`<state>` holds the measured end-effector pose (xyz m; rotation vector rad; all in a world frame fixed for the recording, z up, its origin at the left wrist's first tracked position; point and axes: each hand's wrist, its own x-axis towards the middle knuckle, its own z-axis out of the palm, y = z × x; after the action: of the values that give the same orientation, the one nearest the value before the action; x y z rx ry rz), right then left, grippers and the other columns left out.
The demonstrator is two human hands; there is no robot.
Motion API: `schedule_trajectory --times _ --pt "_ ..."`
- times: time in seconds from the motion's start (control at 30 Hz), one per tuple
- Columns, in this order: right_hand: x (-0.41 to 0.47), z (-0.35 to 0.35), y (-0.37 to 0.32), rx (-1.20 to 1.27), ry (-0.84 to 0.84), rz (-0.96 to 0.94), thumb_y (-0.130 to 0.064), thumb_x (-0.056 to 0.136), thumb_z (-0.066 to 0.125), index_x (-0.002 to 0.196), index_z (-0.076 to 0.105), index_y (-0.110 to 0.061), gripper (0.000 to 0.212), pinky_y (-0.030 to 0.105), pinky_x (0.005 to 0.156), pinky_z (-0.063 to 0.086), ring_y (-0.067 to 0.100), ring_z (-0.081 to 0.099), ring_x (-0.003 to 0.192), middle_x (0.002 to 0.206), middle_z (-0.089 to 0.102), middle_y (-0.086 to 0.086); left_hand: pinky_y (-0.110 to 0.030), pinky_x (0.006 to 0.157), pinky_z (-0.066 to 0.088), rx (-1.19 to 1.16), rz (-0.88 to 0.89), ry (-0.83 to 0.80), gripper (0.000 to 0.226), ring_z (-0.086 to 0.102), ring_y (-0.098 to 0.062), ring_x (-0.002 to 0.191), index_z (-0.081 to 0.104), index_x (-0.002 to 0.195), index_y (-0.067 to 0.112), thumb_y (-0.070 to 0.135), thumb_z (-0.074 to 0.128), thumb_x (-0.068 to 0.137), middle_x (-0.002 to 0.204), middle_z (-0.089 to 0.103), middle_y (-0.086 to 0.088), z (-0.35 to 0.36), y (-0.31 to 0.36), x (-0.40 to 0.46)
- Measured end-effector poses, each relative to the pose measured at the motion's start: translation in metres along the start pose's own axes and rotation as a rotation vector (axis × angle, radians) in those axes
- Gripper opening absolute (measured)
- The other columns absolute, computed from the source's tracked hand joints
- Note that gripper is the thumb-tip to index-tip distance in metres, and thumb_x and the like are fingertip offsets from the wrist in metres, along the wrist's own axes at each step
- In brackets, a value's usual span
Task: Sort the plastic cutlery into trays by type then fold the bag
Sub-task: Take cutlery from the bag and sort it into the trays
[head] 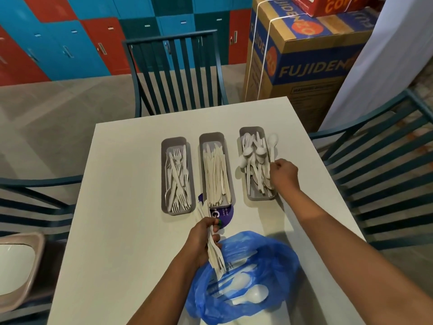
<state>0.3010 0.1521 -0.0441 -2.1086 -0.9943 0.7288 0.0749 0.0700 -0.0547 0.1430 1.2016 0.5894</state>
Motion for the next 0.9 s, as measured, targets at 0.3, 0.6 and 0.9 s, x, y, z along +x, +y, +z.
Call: schedule_trajectory --times 0.3,0.6,0.9 --pt "0.048 -0.010 -0.016 -0.061 -0.148 0.115 -0.013 0.096 0.042 0.107 0.064 0.010 0.034 0.033 0.076 0.048 0.032 0.059 0.090 0.106 0.064 0.023 -0.015 0.036 0.028 0.021 -0.003 0.022 0.019 0.031 -0.009 0.031 0.049 0.072 0.012 0.012 0.044 0.089 0.051 0.039 0.001 0.002 0.008 0.006" --pt "0.077 0.000 -0.037 -0.130 -0.250 0.232 -0.024 0.094 0.044 0.093 0.055 -0.004 0.022 0.025 0.046 0.031 0.021 0.044 0.058 0.076 0.051 0.012 -0.015 0.038 0.026 0.004 -0.016 0.024 0.021 0.031 -0.008 0.032 0.053 0.072 0.012 0.013 0.043 0.091 0.049 0.041 0.003 -0.002 0.015 0.014" --pt "0.076 -0.002 -0.032 -0.193 -0.225 0.162 -0.032 0.098 0.036 0.073 0.055 0.000 0.045 0.028 0.073 0.037 0.028 0.051 0.087 0.078 0.056 0.009 -0.016 0.038 0.027 0.016 -0.013 0.020 0.020 0.032 -0.009 0.033 0.051 0.071 0.012 0.012 0.044 0.090 0.049 0.041 0.002 0.002 0.015 0.014"
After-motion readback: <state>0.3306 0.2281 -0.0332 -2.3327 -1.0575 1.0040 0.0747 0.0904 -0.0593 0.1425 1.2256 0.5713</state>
